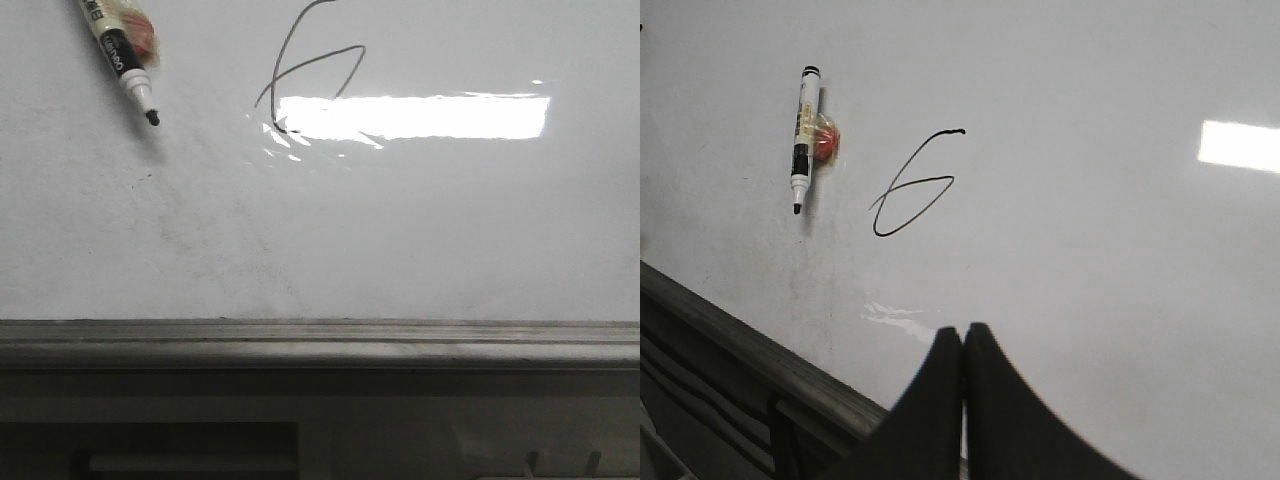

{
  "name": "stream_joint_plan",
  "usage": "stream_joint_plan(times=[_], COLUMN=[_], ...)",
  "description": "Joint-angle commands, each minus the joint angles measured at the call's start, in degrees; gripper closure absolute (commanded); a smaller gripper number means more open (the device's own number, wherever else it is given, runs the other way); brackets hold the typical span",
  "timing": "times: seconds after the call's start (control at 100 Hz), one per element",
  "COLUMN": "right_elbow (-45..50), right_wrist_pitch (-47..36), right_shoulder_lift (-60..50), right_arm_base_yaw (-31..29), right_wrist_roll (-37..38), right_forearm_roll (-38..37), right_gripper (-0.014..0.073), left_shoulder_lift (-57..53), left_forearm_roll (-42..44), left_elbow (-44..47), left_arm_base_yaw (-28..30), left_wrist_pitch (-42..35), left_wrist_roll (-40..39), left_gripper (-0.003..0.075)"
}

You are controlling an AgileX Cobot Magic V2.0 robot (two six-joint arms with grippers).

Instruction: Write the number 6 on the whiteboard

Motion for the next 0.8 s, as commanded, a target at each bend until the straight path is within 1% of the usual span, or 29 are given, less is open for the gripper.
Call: stream_joint_plan(times=[0.0,0.56,0.63,0.66,0.69,0.73,0.74,0.78,0.79], right_elbow=[-1.3,-1.3,-1.3,-1.2,-0.9,-0.4,-0.2,0.5,0.8], right_wrist_pitch=[-3.9,-4.0,-4.5,-5.4,-6.3,-7.8,-8.1,-9.7,-10.0], right_shoulder_lift=[-0.5,-0.5,-0.5,-0.5,-0.5,-0.5,-0.5,-0.5,-0.5], right_arm_base_yaw=[-0.3,-0.3,-0.3,-0.3,-0.7,-1.2,-1.5,-2.3,-2.6], right_wrist_roll=[-0.7,-0.7,-0.5,0.9,3.9,10.9,13.6,19.6,21.5], right_forearm_roll=[1.5,0.9,-3.7,-6.7,-11.8,-18.5,-21.4,-29.5,-30.6], right_gripper=[0.0645,0.0645,0.0645,0.0645,0.0645,0.0645,0.0645,0.0645,0.0645], left_shoulder_lift=[-1.7,-1.7,-1.7,-1.7,-1.7,-1.7,-1.7,-1.7,-1.7], left_forearm_roll=[-0.5,-0.5,-0.5,-0.5,-0.5,-0.5,-0.5,-0.5,-0.5], left_elbow=[2.8,2.8,2.8,2.8,2.8,2.8,2.8,2.8,2.8], left_arm_base_yaw=[0.0,0.0,0.0,0.0,0.0,0.0,0.0,0.0,0.0], left_wrist_pitch=[-3.7,-3.7,-3.7,-3.7,-3.7,-3.7,-3.7,-3.7,-3.7], left_wrist_roll=[-0.7,-0.7,-0.7,-0.7,-0.7,-0.7,-0.7,-0.7,-0.7], left_gripper=[0.074,0.074,0.074,0.074,0.074,0.074,0.074,0.074,0.074])
